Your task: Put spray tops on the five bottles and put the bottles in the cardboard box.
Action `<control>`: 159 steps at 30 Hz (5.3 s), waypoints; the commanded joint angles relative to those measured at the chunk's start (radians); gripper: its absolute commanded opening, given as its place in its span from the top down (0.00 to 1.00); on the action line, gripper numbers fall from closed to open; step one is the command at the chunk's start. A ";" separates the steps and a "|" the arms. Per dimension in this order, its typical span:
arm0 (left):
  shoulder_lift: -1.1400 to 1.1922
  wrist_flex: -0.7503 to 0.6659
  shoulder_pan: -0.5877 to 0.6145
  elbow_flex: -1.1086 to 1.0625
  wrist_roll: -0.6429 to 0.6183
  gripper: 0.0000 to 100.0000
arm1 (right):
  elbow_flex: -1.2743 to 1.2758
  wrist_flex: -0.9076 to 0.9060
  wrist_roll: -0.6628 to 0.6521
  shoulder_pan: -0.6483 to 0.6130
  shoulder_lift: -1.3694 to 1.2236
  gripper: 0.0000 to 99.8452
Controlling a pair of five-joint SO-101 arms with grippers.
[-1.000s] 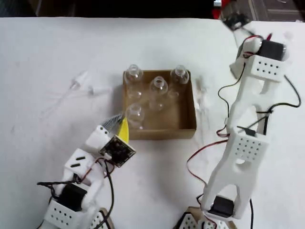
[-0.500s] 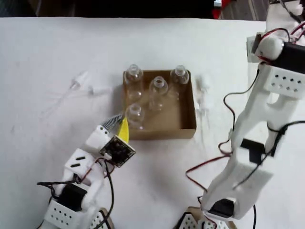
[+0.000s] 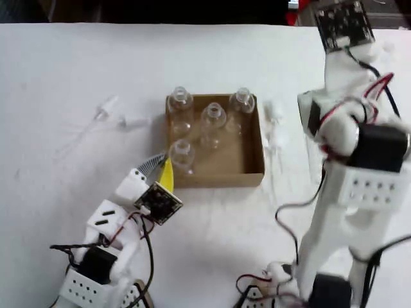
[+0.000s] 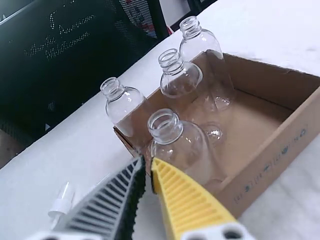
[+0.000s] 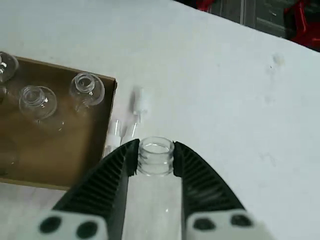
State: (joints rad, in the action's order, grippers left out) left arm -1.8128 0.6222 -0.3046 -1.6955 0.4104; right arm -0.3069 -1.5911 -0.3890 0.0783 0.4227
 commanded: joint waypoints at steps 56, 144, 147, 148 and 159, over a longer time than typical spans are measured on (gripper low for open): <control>-0.015 0.008 -0.004 0.003 0.011 0.98 | 2.002 1.724 0.333 -0.300 1.059 0.98; -0.015 0.012 -0.004 0.003 0.011 0.98 | 1.985 2.097 0.339 -0.360 0.529 0.98; -0.015 0.011 -0.004 0.003 0.011 0.98 | 1.985 2.097 0.338 -0.360 0.529 0.98; -0.015 0.011 -0.004 0.003 0.011 0.98 | 1.985 2.097 0.338 -0.360 0.529 0.97; -0.015 0.009 -0.004 0.003 0.011 0.98 | 1.985 2.068 0.338 -0.360 0.530 0.90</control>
State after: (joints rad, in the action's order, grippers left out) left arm -1.8128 0.6222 -0.3046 -1.6955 0.4104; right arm 1.6632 0.4772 -0.0361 -0.2746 0.9521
